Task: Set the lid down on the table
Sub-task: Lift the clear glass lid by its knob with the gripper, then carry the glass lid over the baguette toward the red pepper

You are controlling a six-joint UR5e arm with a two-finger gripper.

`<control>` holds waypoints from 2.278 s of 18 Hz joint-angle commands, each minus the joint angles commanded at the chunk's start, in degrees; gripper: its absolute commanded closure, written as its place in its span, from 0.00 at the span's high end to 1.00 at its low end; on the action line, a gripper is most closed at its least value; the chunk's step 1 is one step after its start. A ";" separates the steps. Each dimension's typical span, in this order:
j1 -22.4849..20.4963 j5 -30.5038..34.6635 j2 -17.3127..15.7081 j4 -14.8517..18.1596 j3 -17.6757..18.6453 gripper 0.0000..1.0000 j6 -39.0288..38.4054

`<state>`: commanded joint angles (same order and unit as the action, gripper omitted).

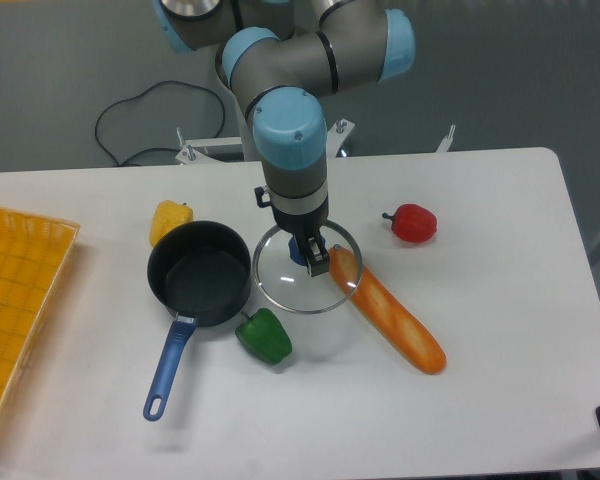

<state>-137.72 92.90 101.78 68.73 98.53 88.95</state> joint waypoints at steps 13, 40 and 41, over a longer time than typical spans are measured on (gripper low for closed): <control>-4.12 -0.09 0.53 -1.31 2.02 0.65 -2.47; -17.14 0.26 10.72 -6.68 -5.98 0.65 -2.21; -17.23 0.35 10.98 -6.68 -5.98 0.65 -2.12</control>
<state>-154.95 93.25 112.76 62.05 92.55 86.84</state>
